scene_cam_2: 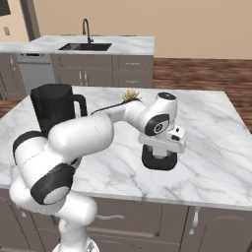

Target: Grab the garlic and lemon from the fridge, place them in the blender, close the lid, and turn on the blender to create a marinade.

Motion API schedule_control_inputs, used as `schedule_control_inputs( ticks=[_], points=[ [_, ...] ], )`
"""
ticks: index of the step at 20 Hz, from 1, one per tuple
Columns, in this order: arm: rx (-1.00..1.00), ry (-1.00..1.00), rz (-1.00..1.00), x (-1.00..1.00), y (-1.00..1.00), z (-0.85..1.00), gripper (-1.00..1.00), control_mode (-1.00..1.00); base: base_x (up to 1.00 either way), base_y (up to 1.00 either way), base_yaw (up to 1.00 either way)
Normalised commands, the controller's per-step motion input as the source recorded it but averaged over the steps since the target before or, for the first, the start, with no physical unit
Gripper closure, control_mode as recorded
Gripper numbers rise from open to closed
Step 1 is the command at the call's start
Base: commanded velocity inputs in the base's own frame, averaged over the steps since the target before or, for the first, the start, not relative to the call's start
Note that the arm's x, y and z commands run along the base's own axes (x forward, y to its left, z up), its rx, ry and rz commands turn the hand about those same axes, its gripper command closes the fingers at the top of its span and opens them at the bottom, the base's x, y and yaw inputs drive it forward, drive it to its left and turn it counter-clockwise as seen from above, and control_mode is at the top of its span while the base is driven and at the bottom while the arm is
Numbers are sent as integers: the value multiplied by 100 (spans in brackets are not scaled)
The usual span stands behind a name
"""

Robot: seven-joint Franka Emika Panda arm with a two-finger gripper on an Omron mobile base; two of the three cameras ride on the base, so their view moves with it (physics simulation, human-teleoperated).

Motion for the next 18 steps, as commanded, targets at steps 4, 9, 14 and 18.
schedule_control_inputs(
  ticks=[4,9,14,18],
  points=[
    [-2,-5,-1,0,81,100,100,-100,0,0,0],
    [-5,-5,-1,0,75,100,100,-100,0,0,0],
    [-5,-1,-2,0,82,100,100,-100,0,0,0],
    [-2,0,-4,0,72,100,100,-100,0,0,0]
  ],
)
